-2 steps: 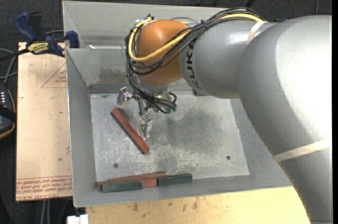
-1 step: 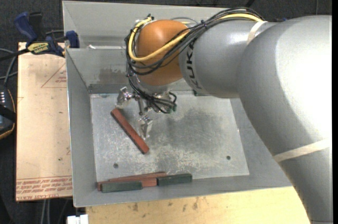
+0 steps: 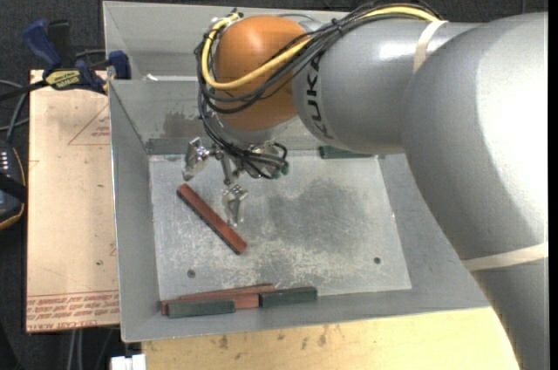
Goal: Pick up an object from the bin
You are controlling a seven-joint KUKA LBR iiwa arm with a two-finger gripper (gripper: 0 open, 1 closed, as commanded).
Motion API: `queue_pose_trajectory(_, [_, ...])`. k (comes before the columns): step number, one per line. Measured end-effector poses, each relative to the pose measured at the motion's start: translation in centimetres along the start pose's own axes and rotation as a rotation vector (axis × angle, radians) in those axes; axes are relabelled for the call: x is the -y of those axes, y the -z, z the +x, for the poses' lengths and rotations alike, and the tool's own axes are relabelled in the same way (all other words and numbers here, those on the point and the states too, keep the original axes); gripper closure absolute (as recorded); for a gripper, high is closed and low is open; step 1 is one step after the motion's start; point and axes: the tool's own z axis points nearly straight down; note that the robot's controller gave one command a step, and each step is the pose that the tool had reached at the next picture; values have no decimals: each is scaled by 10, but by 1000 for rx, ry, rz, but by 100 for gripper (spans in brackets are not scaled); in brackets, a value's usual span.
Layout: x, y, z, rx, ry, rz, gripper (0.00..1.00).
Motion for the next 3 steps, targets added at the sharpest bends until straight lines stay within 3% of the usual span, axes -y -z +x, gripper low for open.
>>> queue_pose_trajectory(1, [-20,52,-16,14,79,2,0])
queue_pose_trajectory(2, [-22,29,43,-1,148,-2,0])
queue_pose_trajectory(3, [-35,16,55,2,231,3,0])
